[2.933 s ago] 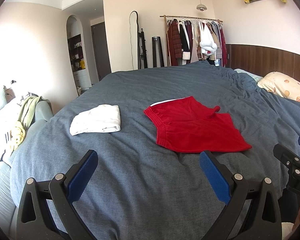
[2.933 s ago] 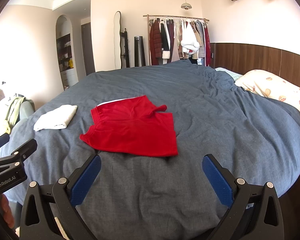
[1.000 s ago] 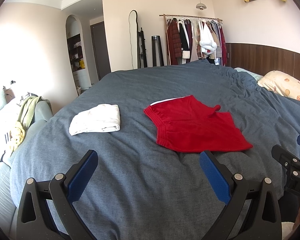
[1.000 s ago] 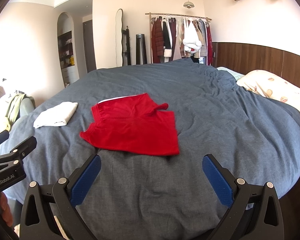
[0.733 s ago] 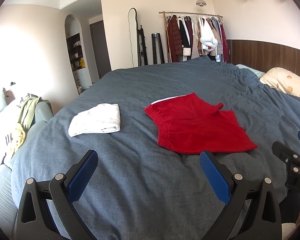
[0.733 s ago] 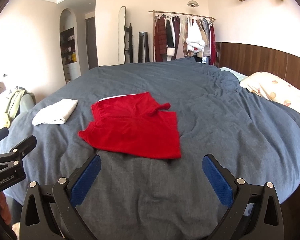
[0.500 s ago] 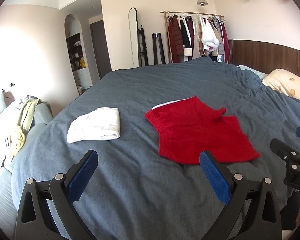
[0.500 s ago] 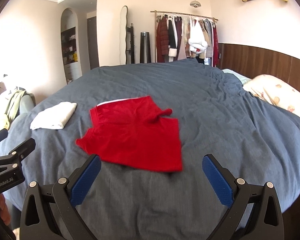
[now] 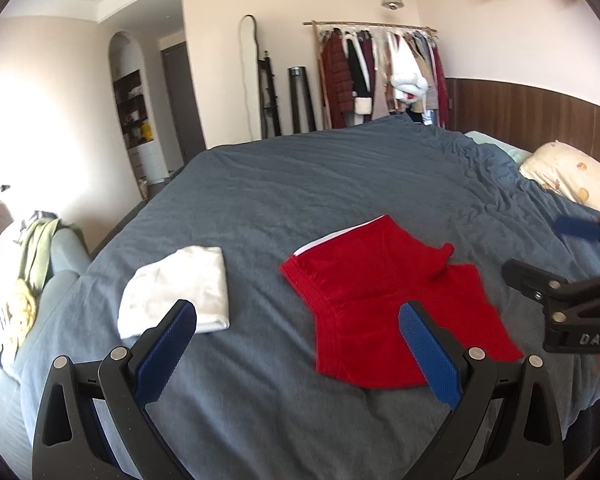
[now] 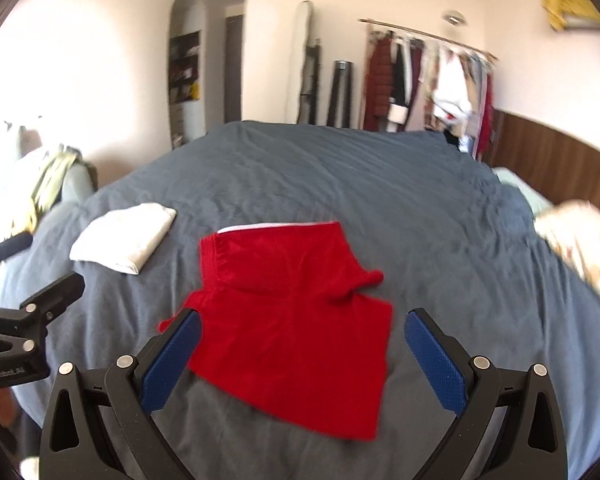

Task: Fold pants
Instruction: 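Move both tools over the red shorts toward the white-striped waistband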

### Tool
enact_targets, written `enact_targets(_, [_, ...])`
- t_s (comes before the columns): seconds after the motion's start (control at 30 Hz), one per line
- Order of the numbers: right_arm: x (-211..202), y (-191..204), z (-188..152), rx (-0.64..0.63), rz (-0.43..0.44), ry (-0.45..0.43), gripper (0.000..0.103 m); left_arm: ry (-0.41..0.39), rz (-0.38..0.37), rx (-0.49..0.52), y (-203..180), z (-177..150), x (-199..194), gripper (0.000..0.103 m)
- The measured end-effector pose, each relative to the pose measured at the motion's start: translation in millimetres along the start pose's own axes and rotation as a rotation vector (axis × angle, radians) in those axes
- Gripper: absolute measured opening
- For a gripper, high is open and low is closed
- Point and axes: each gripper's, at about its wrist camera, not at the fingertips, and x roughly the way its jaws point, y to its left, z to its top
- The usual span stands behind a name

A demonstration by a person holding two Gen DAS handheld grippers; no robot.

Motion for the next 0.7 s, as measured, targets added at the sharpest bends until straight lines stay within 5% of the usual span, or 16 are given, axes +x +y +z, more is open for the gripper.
enact_targets(0.2, [22, 6, 49, -0.148, 0.044, 0.037, 0.102, 0.055, -0.077, 0.040, 8, 40, 24, 0.103])
enact_targets(0.7, [91, 15, 150, -0.568, 0.035, 0.204, 0.102, 0.091, -0.035, 0.321, 5, 116, 82, 0.103])
